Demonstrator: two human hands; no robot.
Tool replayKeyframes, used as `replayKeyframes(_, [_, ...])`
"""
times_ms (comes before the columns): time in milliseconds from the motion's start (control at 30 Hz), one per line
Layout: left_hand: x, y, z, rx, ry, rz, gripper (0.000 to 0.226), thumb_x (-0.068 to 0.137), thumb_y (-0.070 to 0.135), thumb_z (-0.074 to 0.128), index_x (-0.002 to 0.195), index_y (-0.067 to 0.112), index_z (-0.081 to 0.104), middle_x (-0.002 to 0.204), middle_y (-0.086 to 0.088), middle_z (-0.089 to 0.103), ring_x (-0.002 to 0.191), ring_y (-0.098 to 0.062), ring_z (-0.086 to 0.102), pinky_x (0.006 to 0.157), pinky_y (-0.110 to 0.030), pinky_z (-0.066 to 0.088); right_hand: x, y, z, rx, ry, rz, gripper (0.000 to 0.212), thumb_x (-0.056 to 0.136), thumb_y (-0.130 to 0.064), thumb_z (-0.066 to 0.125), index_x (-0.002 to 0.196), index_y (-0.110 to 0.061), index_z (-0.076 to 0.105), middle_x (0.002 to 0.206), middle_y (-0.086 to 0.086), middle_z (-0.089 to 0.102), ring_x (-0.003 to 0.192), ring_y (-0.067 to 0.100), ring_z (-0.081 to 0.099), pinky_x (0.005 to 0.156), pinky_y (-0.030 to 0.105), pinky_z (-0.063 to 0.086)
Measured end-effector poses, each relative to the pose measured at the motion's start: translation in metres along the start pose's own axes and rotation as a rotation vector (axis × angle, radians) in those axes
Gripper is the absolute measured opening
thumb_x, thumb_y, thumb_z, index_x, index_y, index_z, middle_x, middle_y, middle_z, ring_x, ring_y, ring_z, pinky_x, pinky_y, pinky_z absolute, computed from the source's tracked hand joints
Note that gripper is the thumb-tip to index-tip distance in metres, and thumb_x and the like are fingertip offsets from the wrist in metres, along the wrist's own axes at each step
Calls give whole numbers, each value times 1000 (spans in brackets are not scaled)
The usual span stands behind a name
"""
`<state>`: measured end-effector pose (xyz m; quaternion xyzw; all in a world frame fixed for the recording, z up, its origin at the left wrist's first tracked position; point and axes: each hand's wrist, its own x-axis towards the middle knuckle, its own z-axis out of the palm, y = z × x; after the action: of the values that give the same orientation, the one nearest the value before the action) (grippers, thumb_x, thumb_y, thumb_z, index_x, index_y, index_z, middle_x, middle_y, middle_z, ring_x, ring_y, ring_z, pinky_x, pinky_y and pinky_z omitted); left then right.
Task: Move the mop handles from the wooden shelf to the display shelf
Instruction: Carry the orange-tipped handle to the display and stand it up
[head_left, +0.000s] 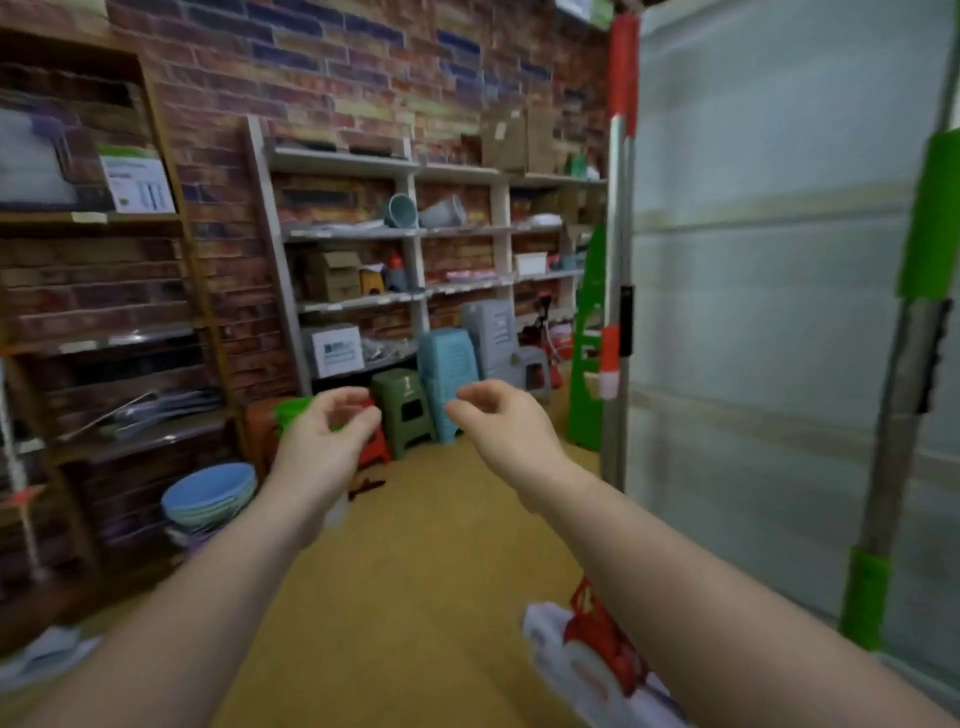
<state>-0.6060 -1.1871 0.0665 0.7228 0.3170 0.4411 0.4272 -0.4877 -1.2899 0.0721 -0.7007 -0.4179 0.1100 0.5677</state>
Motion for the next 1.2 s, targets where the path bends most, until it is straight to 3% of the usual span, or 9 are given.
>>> replayKeyframes(233, [31,-73,-101,79,193,-143,23,92,15,54,115,16,55,108,-7,57,101,-22,55,95,-41,45,35,-2,117,26,-110,8,36,89,-30,57,121,-13,58,123,5,61,116,21,54,99,34,41])
replayKeyframes(367, [44,-110,-148,134,319,-229,24,93,16,52,116,18,53,108,-6,56,97,-21,55,63,-23,52,59,6,173,73,-183,30,39,86,-33,59,121,-15,58,124,6,60,115,21,54,101,36,41])
replayKeyframes(400, [47,-119,-158,152,349,-251,22,93,18,52,115,19,53,108,-5,56,99,-21,55,64,-24,52,66,9,187,88,-204,32,39,86,-33,59,121,-14,58,123,6,60,115,21,54,100,36,42])
replayKeyframes(533, [66,-142,-189,235,432,-334,28,93,24,52,121,18,53,120,-6,57,113,-24,54,101,-45,44,102,23,235,143,-298,33,36,88,-26,58,119,-8,59,119,9,62,112,22,56,96,33,41])
replayKeyframes(700, [114,-167,-209,312,542,-368,34,96,25,48,129,16,48,122,-6,55,113,-23,53,95,-39,43,170,42,294,185,-406,28,42,89,-31,57,124,-9,56,125,8,59,114,22,54,95,34,43])
replayKeyframes(800, [155,-179,-214,316,584,-413,32,95,26,50,126,18,49,126,-8,55,116,-25,53,101,-45,43,212,50,319,190,-475,37,44,89,-34,56,127,-13,54,127,4,56,110,17,53,79,22,45])
replayKeyframes(967, [202,-211,-210,327,601,-457,33,96,27,46,128,19,48,128,-6,52,119,-23,50,102,-41,42,272,64,357,234,-531,59,44,90,-35,54,127,-11,53,121,4,57,94,11,52,73,26,40])
replayKeyframes(1100, [229,-235,-220,308,641,-503,35,97,27,44,130,17,46,122,-2,52,115,-21,50,101,-38,41,298,68,402,258,-586,82,45,90,-38,54,127,-13,53,129,2,55,116,19,51,95,34,41])
replayKeyframes(1200, [252,-252,-239,294,668,-506,34,97,28,44,130,18,46,118,0,51,114,-20,49,102,-38,41,315,66,443,286,-630,113,46,90,-37,54,129,-12,52,134,3,52,122,21,47,97,35,39])
